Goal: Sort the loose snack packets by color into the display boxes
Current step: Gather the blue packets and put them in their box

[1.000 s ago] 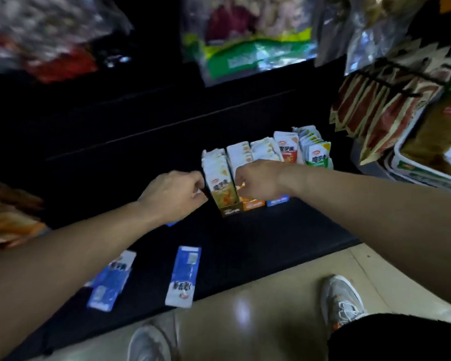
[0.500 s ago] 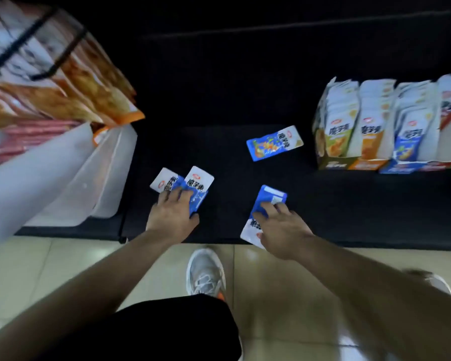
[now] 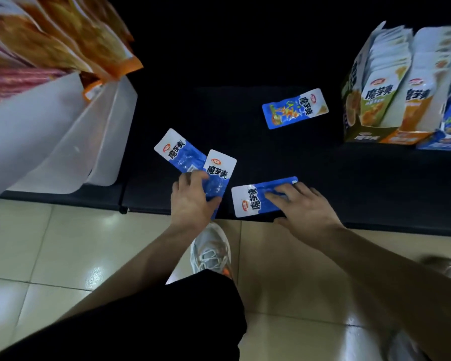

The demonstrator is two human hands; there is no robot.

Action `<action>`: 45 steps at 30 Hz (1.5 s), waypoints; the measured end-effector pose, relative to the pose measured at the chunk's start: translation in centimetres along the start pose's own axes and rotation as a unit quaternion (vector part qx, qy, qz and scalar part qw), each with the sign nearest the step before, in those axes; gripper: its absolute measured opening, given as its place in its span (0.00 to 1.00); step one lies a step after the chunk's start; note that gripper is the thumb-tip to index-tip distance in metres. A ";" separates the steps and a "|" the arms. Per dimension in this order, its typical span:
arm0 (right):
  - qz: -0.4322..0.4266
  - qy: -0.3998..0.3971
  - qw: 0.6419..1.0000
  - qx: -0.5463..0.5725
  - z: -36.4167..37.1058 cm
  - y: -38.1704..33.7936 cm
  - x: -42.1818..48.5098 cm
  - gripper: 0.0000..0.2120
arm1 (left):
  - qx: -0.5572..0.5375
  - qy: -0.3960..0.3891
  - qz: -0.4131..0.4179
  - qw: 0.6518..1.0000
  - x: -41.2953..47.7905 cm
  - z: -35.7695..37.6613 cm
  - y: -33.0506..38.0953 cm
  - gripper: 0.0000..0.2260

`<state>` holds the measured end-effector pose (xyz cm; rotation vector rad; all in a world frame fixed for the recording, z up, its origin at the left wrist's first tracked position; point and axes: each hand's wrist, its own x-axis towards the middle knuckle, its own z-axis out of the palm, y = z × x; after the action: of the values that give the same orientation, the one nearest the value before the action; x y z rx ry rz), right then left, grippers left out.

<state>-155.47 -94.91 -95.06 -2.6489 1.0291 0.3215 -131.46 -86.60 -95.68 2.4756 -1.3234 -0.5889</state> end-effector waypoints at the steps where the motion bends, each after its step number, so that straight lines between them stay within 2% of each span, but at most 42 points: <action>1: -0.009 0.037 0.999 0.004 0.3 -0.1 -0.2 0.23 | -0.018 -0.001 -0.024 1.000 0.1 -0.3 0.1 0.29; 3: 0.005 0.077 0.997 0.008 0.2 -0.2 -0.4 0.20 | -0.049 0.002 -0.047 0.998 0.1 -0.6 0.2 0.34; 6: 0.032 0.053 0.996 0.067 -1.3 -0.2 -0.6 0.22 | -0.089 0.007 -0.084 0.992 0.2 -0.7 0.2 0.37; 9: -0.006 -0.049 0.999 -0.010 -1.1 -0.9 -0.5 0.35 | -0.077 -0.001 -0.102 0.992 0.3 -0.7 0.4 0.35; 10: -0.006 -0.058 0.998 -0.029 -0.7 -1.3 -0.5 0.36 | -0.076 0.001 -0.102 0.992 0.3 -0.7 0.5 0.34; 14: 0.055 0.005 0.998 0.024 0.0 -2.2 0.4 0.31 | -0.081 0.023 -0.091 0.992 0.5 -0.7 0.4 0.32; 18: 0.070 -0.012 0.995 0.073 -0.7 -1.5 1.1 0.34 | -0.105 0.024 -0.077 0.991 0.7 -0.6 0.2 0.30; 21: 0.080 -0.012 0.994 0.079 -1.4 -0.9 1.4 0.33 | -0.140 0.040 -0.086 0.986 0.7 -0.7 0.3 0.25; 25: 0.118 -0.011 0.989 0.089 -1.6 -0.7 2.1 0.33 | -0.065 0.083 -0.042 0.994 0.8 -1.4 0.6 0.18; 28: 0.140 0.005 0.985 0.098 -2.2 -0.4 2.3 0.30 | -0.045 0.047 0.000 0.998 0.5 -1.3 0.7 0.20; 31: 0.178 0.072 0.971 0.144 -3.5 0.2 1.7 0.15 | -0.073 -0.004 0.008 0.997 0.0 -1.0 0.9 0.23; 33: 0.177 0.103 0.972 0.112 -3.9 0.6 1.1 0.13 | -0.086 -0.051 0.010 0.995 -0.2 -0.9 1.1 0.24; 37: 0.159 0.000 0.984 0.073 -2.7 0.6 0.5 0.20 | -0.057 -0.086 0.025 0.994 -0.7 -0.3 1.8 0.20; 39: 0.184 0.037 0.979 0.078 -2.0 0.7 0.7 0.19 | -0.003 -0.078 0.034 0.996 -0.5 -0.2 1.8 0.21; 41: 0.231 0.079 0.965 0.093 -1.6 0.8 1.3 0.26 | 0.020 -0.072 0.019 0.997 -0.2 -0.1 1.7 0.28; 43: 0.281 0.069 0.949 0.129 -1.8 1.1 2.0 0.36 | -0.006 -0.080 -0.014 0.997 0.1 -0.1 1.8 0.32; 45: 0.307 0.037 0.939 0.153 -2.3 1.7 2.6 0.41 | -0.012 -0.093 -0.021 0.995 0.3 0.1 1.9 0.30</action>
<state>-154.54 -98.51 -94.01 -2.0254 1.7600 0.1642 -132.79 -87.90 -95.04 2.4849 -1.3243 -0.8578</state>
